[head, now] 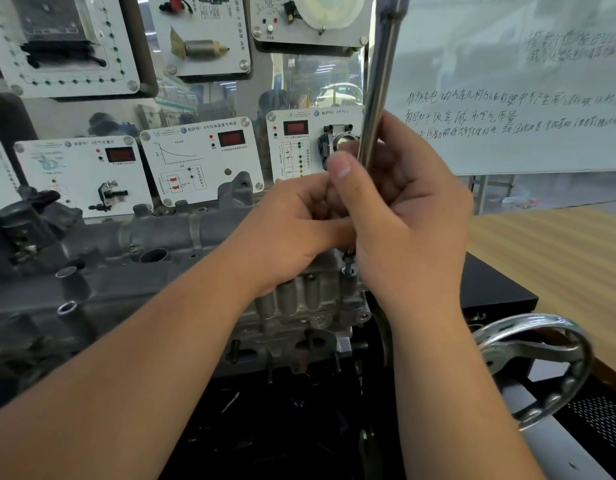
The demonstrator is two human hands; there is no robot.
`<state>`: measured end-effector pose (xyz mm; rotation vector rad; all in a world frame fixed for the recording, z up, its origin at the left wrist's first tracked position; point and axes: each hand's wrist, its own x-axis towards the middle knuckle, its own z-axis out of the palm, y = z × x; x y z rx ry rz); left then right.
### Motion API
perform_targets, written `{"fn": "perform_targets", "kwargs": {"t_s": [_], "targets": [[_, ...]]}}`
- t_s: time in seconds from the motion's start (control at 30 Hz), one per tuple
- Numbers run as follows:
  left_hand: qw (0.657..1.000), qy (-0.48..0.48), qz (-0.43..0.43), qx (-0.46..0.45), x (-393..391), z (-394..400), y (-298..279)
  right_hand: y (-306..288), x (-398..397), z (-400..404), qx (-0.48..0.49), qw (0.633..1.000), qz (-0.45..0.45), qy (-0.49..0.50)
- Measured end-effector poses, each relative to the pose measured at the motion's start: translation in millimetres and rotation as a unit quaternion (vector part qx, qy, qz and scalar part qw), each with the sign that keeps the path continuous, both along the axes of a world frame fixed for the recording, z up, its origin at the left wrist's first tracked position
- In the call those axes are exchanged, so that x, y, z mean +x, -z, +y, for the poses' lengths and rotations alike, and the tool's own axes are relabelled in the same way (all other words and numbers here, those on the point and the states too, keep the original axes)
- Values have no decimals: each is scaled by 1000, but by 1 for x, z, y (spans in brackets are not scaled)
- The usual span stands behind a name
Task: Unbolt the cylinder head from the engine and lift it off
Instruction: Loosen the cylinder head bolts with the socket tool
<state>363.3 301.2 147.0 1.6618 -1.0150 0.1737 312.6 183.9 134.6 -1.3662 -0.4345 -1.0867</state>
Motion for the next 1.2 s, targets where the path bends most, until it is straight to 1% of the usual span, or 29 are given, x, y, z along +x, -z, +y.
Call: {"fn": "perform_targets", "kwargs": {"t_s": [0.07,0.13,0.27,0.43,0.57,0.67,0.77,0.83,0.93,1.0,1.07,1.13,1.2], "targets": [[1000,-16,1,11,0,-1,0,0,-1,0,10,1000,3,24],[1000,-10,11,3,-2,0,1,2,-1,-2,5,998,-2,57],[998,32,49,-8,-2,3,4,2,-2,-4,-9,999,-3,54],[999,20,33,8,-2,0,3,3,-3,-2,-27,999,-8,36],[999,-17,-1,30,-1,-1,0,1,-2,1,-42,997,-7,58],[999,-12,15,27,-1,0,-1,-1,-2,0,-45,994,-33,91],[998,13,43,36,-3,4,-2,-1,-2,0,-49,996,-25,65],[998,8,44,34,-4,4,-2,-1,-2,-1,-38,998,-14,42],[999,-19,29,27,-4,1,-3,-3,-3,-2,-41,999,-20,16],[998,-41,7,44,-5,-1,-4,-2,-2,-3,-45,998,-25,21],[997,-56,-4,59,-6,-2,-4,-2,-1,-4,-44,997,-31,56],[997,-59,6,43,-5,-1,-2,-1,0,-5,-47,994,-33,88],[998,-39,31,22,-6,1,-1,-1,0,-4,-39,997,-22,62]]}}
